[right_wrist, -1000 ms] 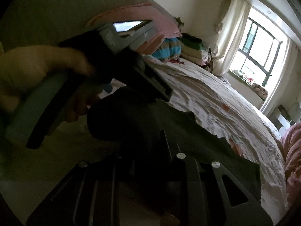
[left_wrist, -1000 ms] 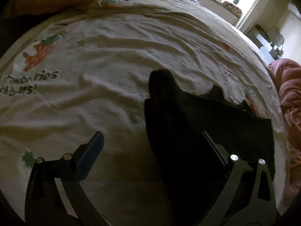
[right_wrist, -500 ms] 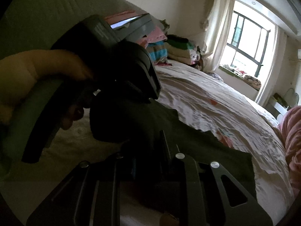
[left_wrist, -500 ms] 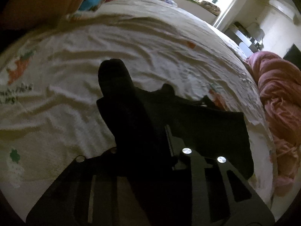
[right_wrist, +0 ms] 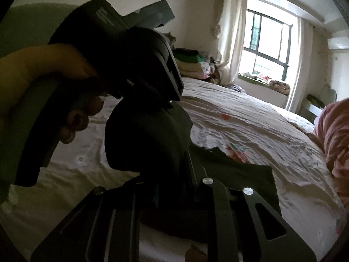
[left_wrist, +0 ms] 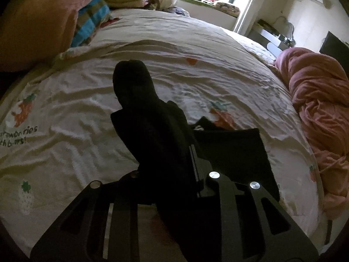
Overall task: Fold small clothes
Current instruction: 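Close both tools side by side on the black shirt's edge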
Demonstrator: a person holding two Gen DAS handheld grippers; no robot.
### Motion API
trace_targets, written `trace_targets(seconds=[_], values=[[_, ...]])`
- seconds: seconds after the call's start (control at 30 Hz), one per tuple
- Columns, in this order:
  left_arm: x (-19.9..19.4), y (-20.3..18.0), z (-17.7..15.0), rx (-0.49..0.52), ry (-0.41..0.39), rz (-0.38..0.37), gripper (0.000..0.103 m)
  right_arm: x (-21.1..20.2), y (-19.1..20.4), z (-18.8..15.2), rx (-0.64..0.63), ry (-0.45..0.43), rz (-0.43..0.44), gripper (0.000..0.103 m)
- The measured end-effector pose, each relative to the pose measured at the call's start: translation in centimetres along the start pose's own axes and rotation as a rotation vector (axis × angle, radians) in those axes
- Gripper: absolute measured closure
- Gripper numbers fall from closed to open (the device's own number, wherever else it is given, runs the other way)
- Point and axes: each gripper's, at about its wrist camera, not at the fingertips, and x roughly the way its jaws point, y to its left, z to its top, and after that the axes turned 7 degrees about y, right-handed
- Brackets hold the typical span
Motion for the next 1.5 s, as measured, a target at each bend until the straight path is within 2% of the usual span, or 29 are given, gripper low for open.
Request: trace_targets(seconds=[0.3,0.63,0.9,1.43,1.5], values=[[0.5,-4.1,0.0,0.049,0.010,0.006,0.087,-1.1,-3.3,-1.4,0.074,-0.002,-0.017,0.087],[2.9,-8.4,-0.1,0.104,0.050,-0.008,0.087,-1.0,-7.1,-3.6,0.192,0.062,-0.004,0.088],[5.1,-10.2,-0.2,0.113,0.090,-0.026,0.085,-0.5,-9.3,-5.0,0.273,0.122,0.021,0.088],[8.8,-13.1,0.0,0.134,0.168,-0.033,0.074,1.0,-13.3,-7.6,0.492,0.239,0.153,0.087],[9.2,-13.5,-0.2,0.138,0.170,-0.035,0.070,1.2,-13.7,-8.0,0.520,0.255,0.166,0.087]])
